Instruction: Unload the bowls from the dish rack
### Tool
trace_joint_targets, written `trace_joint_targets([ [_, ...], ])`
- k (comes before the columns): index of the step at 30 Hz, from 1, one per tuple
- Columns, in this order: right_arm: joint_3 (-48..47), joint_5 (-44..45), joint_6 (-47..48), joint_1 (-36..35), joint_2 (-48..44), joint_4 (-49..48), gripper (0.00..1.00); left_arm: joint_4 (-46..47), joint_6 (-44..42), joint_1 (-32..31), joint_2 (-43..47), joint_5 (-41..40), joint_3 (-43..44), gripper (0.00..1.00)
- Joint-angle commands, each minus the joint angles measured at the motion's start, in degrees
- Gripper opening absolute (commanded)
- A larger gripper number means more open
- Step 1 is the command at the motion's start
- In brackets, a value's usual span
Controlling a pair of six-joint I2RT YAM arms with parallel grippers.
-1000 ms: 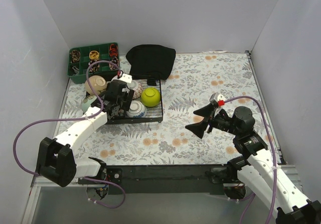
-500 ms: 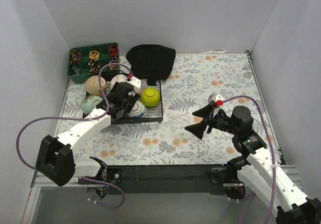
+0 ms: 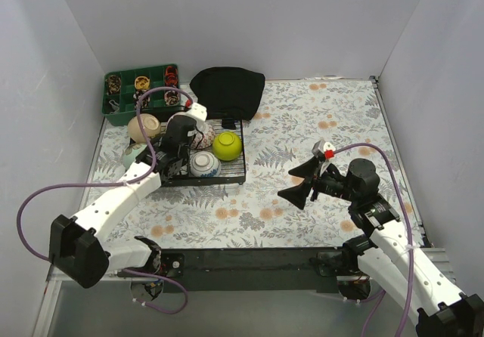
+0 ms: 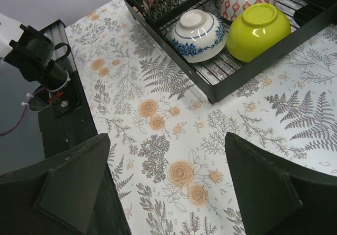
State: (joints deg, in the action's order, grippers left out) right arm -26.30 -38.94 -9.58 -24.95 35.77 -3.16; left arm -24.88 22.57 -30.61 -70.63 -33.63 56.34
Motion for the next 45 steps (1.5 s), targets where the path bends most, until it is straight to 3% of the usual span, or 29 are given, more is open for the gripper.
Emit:
trace_joint_targets([
  [1, -0.41, -1.58, -1.14, -0.36, 0.35, -3.34, 0.99, -0.69, 1.25, -0.06, 3.74, -3.29, 1.5, 0.02],
  [4, -0.5, -1.93, -1.23, -0.36, 0.79, -3.52, 0.98, -0.52, 2.82, -0.15, 3.92, -3.29, 0.44, 0.05],
  [11, -0.5, -2.9, -1.49, -0.36, 1.76, -3.87, 0.99, -5.52, 16.97, -0.06, 0.59, -3.55, 3.42, 0.64],
  [12, -0.41, -3.16, -1.58, -0.36, 1.93, -4.05, 0.98, -5.87, 18.55, -0.15, 0.23, -3.55, 3.52, 0.78],
  [16, 0.02, -3.42, -1.67, -0.36, 2.29, -4.14, 0.99, -6.32, 21.55, -0.06, -1.61, -1.98, 2.99, 0.97],
  [25, 1.61, -3.42, -1.31, -0.36, 2.11, -4.14, 0.99, -4.91, 18.21, 0.11, -5.12, 1.81, 2.63, 0.98],
  [41, 2.93, -4.22, -0.96, -0.36, 1.58, -4.14, 0.99, -5.61, 18.12, 7.49, -8.56, 8.57, 2.64, 0.98],
  [45, 3.01, -4.22, -0.96, -0.36, 1.67, -4.14, 0.99, -5.53, 18.74, 8.37, -8.47, 11.82, 2.2, 0.92],
])
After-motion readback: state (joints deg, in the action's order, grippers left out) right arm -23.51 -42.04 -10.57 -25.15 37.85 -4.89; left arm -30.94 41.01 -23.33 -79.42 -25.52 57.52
